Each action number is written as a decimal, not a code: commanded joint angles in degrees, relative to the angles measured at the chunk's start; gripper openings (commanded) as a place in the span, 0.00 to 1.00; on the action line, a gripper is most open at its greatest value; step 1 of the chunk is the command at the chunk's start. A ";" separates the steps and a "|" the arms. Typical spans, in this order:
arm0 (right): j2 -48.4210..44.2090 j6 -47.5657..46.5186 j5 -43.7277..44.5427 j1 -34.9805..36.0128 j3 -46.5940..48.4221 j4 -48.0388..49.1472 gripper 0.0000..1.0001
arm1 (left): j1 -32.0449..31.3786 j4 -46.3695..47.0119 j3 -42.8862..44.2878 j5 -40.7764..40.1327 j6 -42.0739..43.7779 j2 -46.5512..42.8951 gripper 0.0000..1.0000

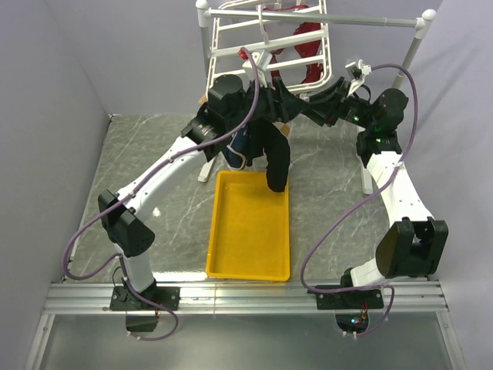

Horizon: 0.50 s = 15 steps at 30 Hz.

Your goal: Clip the underwear to the hanger

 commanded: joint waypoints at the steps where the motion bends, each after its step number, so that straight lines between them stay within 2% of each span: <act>1: -2.62 1.61 -1.90 0.59 3.56 0.82 0.00 | 1.22 -2.25 -0.45 -6.65 -0.07 -3.52 0.66; 6: -1.92 4.95 -4.10 0.94 4.44 3.11 0.00 | 1.22 -1.11 -0.63 -5.26 1.33 -2.74 0.66; 11: -0.60 0.04 -4.28 1.20 7.34 -4.43 0.00 | 1.31 3.02 -1.32 -1.29 0.11 -1.68 0.66; 15: -0.33 0.03 -5.68 1.29 7.43 -4.01 0.00 | 1.66 8.03 -1.95 0.29 -0.86 -1.68 0.66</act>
